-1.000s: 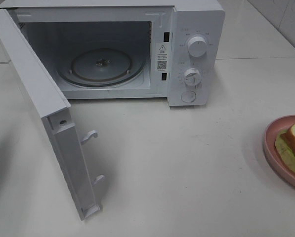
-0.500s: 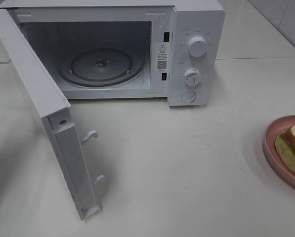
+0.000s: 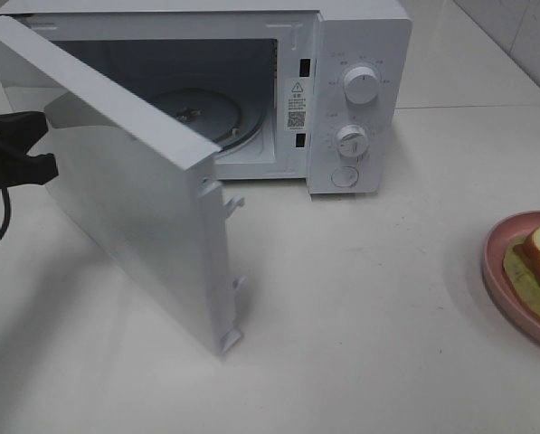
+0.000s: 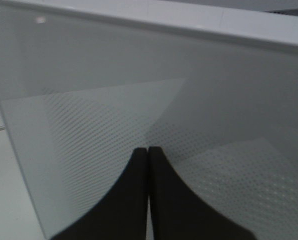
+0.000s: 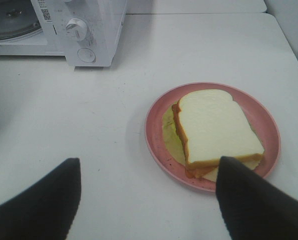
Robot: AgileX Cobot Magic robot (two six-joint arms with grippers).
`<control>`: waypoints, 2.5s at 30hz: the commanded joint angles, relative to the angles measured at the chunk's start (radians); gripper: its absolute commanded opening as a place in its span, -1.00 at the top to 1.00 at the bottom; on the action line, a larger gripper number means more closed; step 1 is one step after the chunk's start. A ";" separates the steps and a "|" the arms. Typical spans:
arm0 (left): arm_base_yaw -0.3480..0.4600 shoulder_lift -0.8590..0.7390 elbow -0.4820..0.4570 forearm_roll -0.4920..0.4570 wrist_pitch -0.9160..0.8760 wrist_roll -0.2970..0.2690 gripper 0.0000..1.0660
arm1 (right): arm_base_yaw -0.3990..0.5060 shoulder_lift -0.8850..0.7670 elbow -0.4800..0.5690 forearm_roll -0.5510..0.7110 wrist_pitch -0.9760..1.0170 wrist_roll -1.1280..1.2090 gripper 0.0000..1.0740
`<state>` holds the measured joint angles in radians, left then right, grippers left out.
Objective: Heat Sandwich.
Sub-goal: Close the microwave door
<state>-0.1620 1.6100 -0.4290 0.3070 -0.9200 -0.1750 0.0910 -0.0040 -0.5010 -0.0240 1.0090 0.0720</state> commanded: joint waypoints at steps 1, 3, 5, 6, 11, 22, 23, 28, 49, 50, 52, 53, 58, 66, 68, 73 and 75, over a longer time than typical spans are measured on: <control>-0.060 0.015 -0.037 -0.067 -0.009 0.022 1.00 | -0.006 -0.027 0.001 0.001 -0.016 -0.012 -0.33; -0.086 0.025 -0.050 -0.108 -0.008 0.024 1.00 | -0.006 -0.027 0.001 0.001 -0.016 -0.012 -0.33; -0.115 0.036 -0.067 -0.156 -0.007 0.027 1.00 | -0.006 -0.027 0.001 0.001 -0.016 -0.012 -0.33; -0.127 0.042 -0.074 -0.177 -0.007 0.027 1.00 | -0.006 -0.027 0.001 0.001 -0.016 -0.012 -0.33; -0.184 0.081 -0.117 -0.283 -0.002 0.032 1.00 | -0.006 -0.027 0.001 0.001 -0.016 -0.012 -0.33; -0.340 0.179 -0.254 -0.489 0.055 0.199 1.00 | -0.006 -0.027 0.001 0.001 -0.016 -0.012 -0.33; -0.340 0.179 -0.254 -0.489 0.055 0.199 1.00 | -0.006 -0.027 0.001 0.001 -0.016 -0.012 -0.33; -0.387 0.221 -0.333 -0.579 0.072 0.255 1.00 | -0.006 -0.027 0.001 0.001 -0.016 -0.013 -0.33; -0.460 0.403 -0.693 -0.678 0.210 0.338 1.00 | -0.006 -0.027 0.001 0.001 -0.016 -0.013 -0.33; -0.460 0.405 -0.699 -0.673 0.221 0.338 1.00 | -0.006 -0.027 0.001 0.001 -0.016 -0.013 -0.33; -0.460 0.404 -0.700 -0.673 0.223 0.338 1.00 | -0.006 -0.027 0.001 0.001 -0.016 -0.013 -0.33; -0.460 0.402 -0.700 -0.673 0.224 0.338 1.00 | -0.006 -0.027 0.001 0.001 -0.016 -0.013 -0.33; -0.476 0.368 -0.696 -0.673 0.314 0.338 1.00 | -0.006 -0.027 0.001 0.001 -0.016 -0.013 -0.33; -0.500 0.300 -0.623 -0.675 0.368 0.338 1.00 | -0.006 -0.027 0.001 0.001 -0.016 -0.013 -0.33; -0.507 0.261 -0.575 -0.674 0.396 0.338 1.00 | -0.006 -0.027 0.001 0.001 -0.016 -0.013 -0.32; -0.507 0.188 -0.508 -0.673 0.505 0.338 1.00 | -0.006 -0.027 0.001 0.001 -0.016 -0.013 -0.28; -0.507 0.175 -0.497 -0.673 0.523 0.338 1.00 | -0.006 -0.027 0.001 0.001 -0.016 -0.013 -0.28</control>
<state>-0.6650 1.8020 -0.9300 -0.3590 -0.4100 0.1640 0.0910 -0.0040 -0.5010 -0.0240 1.0090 0.0720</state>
